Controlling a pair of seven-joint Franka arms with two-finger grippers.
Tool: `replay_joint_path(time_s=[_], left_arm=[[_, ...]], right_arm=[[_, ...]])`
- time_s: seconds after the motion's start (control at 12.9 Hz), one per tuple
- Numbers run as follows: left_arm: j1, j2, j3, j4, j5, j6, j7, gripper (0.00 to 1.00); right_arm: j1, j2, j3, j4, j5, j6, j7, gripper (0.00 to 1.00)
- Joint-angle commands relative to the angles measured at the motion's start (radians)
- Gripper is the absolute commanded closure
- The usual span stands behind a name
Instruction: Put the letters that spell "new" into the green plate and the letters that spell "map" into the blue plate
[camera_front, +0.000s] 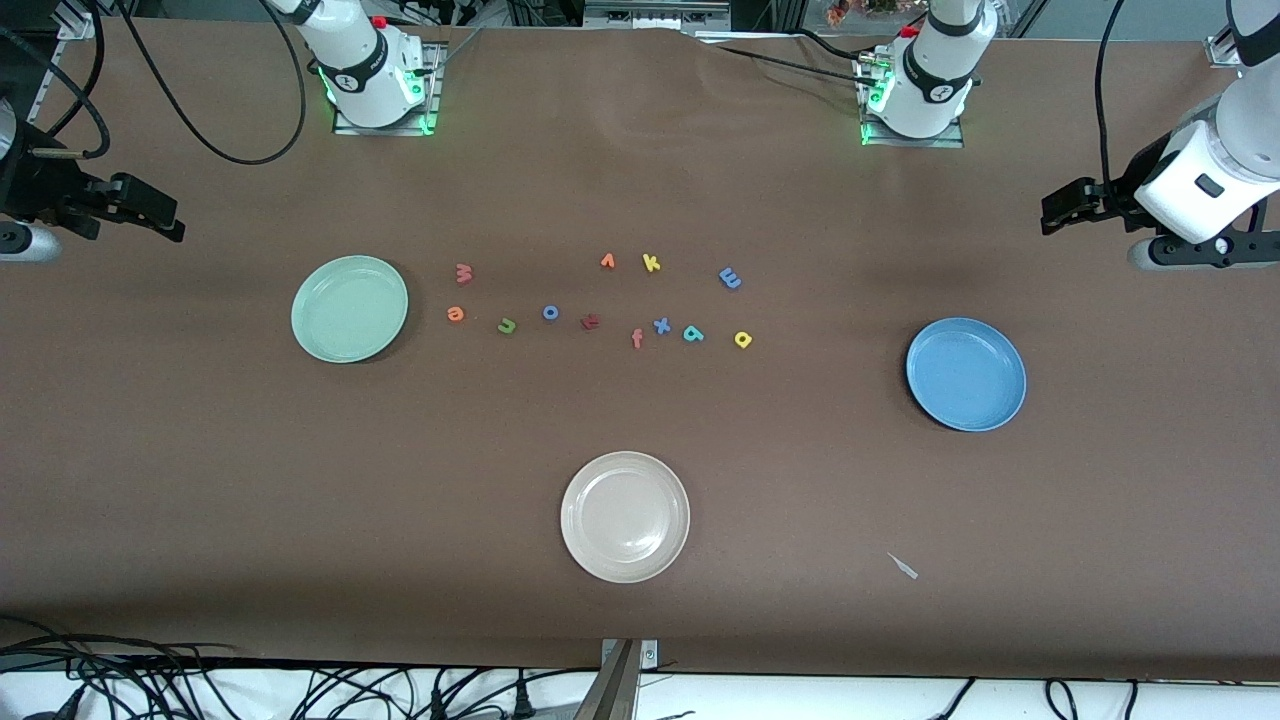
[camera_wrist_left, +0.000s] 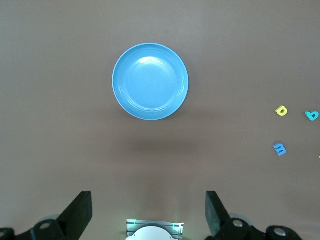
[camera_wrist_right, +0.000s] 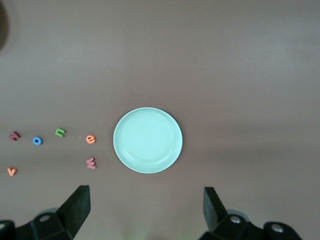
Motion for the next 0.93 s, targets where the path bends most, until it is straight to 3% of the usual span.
replay_joint_path(time_s=[0.0,0.85], left_arm=[[0.001,-0.013,0.001,-0.011,-0.023,0.006,0.023,0.0],[-0.002,-0.014,0.001,-0.02,-0.023,0.017,0.023,0.0]], right_arm=[[-0.006,0.001,0.0,0.01,0.018,-0.016,0.011,0.0],[-0.006,0.001,-0.002,0.008,0.018,-0.017,0.011,0.0]])
